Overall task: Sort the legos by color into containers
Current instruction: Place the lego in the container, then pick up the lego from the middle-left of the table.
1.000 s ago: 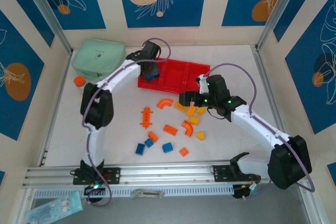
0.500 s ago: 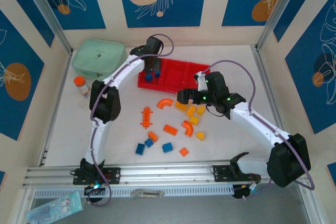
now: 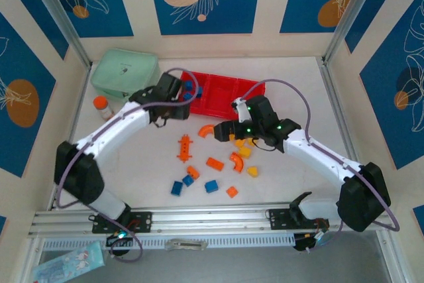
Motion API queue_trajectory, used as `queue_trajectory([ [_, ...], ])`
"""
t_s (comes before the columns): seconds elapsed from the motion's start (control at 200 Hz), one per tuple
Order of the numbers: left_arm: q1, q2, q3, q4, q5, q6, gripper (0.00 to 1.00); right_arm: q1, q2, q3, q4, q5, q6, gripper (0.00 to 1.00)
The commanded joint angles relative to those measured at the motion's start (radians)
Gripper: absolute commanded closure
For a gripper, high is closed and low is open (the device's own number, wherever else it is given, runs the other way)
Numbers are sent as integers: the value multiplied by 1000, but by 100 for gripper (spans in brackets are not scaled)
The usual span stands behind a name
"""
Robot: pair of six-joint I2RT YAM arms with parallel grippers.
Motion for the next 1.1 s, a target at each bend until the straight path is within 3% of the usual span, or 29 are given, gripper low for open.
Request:
queue_trajectory([
  [0.0,-30,-132,-164,-45,10,-86,32,45,12,16,-26,-19,-30,1],
  [0.225,-157,-383,-431,-112,47,-258,32,163,26,-6,-36,0,-53,1],
  [0.445,-328,-484,-543,-167,52,-434,34,239,27,-76,7,-3,-1,1],
  [0.755,-485,-436,-635,-91,91,-540,32,297,12,-137,64,106,71,1],
  [1.095,-515,-324,-673,17,104,-543,33,291,-6,-159,98,145,79,1],
])
